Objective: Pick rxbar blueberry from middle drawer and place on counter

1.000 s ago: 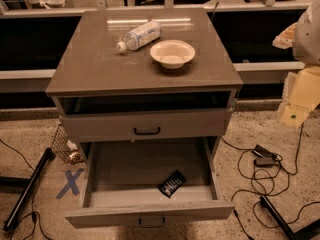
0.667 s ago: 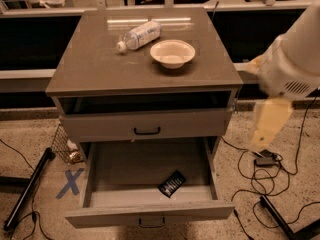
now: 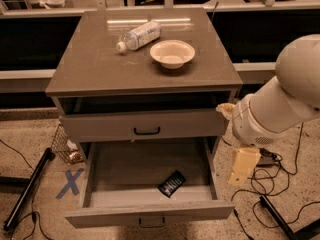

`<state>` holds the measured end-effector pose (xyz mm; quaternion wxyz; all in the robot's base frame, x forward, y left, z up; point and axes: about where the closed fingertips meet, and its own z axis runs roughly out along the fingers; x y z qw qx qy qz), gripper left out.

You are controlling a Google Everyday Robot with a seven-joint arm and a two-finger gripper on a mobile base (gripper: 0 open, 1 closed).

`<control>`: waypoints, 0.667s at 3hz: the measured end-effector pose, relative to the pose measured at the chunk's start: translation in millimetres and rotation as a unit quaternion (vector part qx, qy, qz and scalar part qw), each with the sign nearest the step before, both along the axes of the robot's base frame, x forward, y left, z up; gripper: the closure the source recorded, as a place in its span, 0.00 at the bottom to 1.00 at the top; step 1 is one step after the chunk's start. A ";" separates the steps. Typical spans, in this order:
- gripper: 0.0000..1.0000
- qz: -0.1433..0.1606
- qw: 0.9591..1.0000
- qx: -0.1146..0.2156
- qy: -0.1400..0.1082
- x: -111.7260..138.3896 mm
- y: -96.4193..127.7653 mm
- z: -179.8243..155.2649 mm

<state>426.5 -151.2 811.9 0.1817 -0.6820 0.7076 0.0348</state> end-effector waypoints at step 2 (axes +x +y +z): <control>0.00 0.020 0.999 -0.033 -0.019 12.0 9.3 -16.0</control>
Offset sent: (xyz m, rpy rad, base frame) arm 0.0762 0.0567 -0.0893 -0.3752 -0.2149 0.2462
